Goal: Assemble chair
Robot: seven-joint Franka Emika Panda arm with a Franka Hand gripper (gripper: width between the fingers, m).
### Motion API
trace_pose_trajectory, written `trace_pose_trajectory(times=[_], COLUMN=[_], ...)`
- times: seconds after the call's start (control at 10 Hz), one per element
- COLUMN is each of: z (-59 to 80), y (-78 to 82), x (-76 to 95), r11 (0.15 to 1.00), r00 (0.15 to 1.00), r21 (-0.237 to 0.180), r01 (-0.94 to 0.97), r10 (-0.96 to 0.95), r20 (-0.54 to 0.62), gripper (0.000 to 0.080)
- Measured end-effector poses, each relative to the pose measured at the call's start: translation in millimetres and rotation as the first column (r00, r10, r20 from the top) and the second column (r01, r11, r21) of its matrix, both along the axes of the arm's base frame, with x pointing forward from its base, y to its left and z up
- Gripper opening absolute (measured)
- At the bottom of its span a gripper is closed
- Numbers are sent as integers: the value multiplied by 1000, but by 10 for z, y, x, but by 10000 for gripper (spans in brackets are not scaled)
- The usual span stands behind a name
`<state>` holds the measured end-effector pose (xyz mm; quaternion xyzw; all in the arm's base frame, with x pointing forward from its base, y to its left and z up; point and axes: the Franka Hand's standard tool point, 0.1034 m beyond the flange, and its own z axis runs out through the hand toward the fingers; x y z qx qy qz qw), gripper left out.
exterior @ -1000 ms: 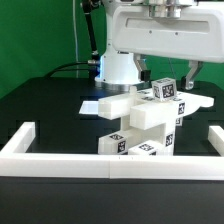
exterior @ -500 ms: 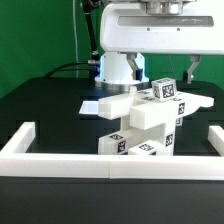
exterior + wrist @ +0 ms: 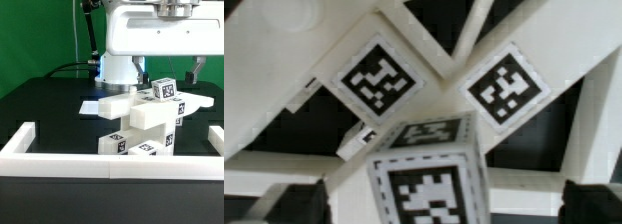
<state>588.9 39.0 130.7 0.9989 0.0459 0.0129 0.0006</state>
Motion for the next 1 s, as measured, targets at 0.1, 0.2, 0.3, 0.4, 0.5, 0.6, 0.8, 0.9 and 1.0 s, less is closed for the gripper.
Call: trace_pose_trajectory(times=[0.1,0.2,0.3,0.4,0.5,0.6,0.8,0.9,1.0], z=[-10,-17,-22,-22,-21,-21,-21,-21,-22], y=[9,-3,-13,-13,-16,-18,-18,-19,-19], x=[1,6,12,12,13,13,13,13,13], r11=[1000,1000,1000,1000,1000,999,996,982,974], r00=[1000,1000,1000,1000,1000,999,996,982,974], r21=[0,-2,-4,-4,-4,-3,-1,3,4], r01=[17,18,19,20,24,50,90,187,225], r10=[-17,-18,-19,-20,-24,-50,-90,-187,-225], r20=[1,4,8,8,8,8,8,8,8], gripper=[649,649,540,404,404,286,286,286,286])
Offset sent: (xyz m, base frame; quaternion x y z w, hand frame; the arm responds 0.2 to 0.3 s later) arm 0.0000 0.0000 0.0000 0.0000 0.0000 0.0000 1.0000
